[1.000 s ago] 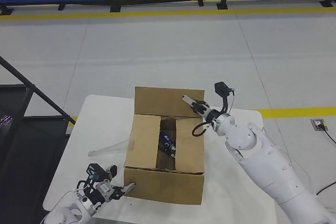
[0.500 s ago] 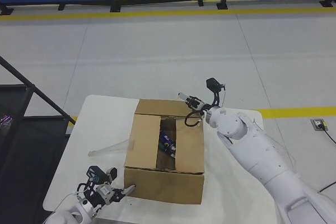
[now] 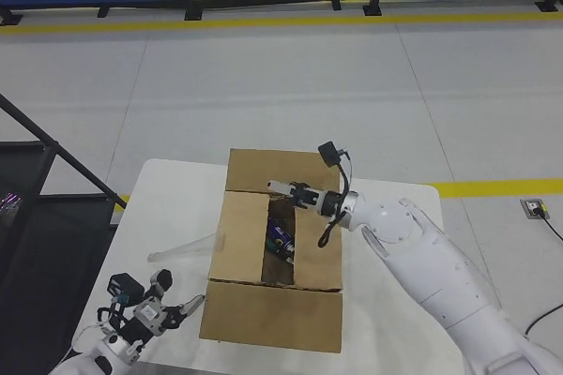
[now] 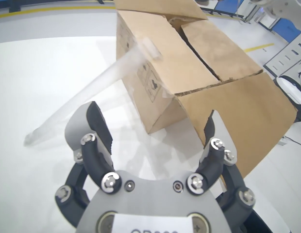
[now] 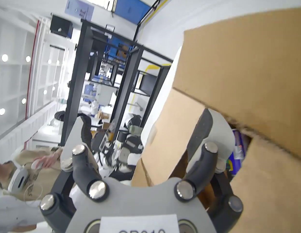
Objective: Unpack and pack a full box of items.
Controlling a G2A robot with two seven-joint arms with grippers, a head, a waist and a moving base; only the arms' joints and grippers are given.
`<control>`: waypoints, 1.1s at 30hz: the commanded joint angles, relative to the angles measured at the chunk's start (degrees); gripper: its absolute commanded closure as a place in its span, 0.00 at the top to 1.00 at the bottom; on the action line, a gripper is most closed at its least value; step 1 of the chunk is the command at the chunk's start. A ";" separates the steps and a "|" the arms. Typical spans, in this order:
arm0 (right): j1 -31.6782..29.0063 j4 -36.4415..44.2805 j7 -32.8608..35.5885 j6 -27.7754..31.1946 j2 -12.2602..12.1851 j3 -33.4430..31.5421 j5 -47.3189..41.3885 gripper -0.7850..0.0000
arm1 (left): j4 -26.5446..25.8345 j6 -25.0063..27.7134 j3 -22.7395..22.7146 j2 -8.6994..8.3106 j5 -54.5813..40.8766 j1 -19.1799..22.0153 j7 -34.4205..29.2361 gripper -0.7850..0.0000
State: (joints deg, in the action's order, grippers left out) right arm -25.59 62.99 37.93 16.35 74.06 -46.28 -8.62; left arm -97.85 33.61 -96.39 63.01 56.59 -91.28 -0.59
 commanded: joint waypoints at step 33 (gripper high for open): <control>3.76 -20.07 8.26 1.06 9.47 6.40 -14.24 1.00 | -0.54 -5.77 2.38 0.40 3.39 0.21 1.68 1.00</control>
State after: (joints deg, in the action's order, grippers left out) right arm -22.02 43.45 45.38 16.65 83.36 -39.63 -21.89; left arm -98.03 27.85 -94.22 63.40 59.63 -91.02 1.06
